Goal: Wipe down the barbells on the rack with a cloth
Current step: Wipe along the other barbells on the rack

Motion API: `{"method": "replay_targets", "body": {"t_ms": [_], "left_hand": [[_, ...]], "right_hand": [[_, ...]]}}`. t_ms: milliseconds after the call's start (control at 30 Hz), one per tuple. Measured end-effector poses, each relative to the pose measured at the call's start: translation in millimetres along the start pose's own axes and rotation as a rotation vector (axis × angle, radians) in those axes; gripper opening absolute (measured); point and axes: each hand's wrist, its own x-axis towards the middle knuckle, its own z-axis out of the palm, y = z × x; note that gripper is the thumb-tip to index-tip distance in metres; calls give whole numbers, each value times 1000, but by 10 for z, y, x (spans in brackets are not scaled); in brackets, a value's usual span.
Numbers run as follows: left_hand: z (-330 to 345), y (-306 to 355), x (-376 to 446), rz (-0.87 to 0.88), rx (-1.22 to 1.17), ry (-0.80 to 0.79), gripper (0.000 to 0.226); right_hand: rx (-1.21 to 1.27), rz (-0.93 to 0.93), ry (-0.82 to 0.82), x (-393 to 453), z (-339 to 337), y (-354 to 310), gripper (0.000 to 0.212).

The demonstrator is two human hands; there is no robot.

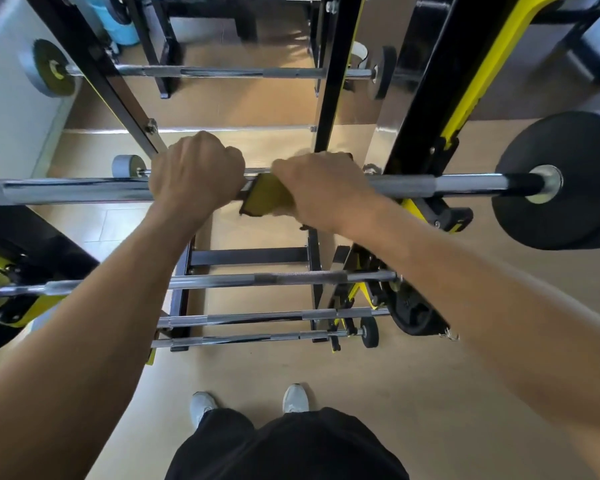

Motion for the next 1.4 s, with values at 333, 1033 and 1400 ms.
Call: {"method": "replay_targets", "body": {"t_ms": [333,1033,1400], "left_hand": [[42,69,-13,-29,10,42,35],[72,57,-30,-1,-5,101,54],[52,10,-48,39,-3,111,53]], "right_hand": [[32,215,-223,-217,-199,337,28],[-25,117,-169,-233,-117,449,29],[-214,-104,26,-137,-34,177,32]]}}
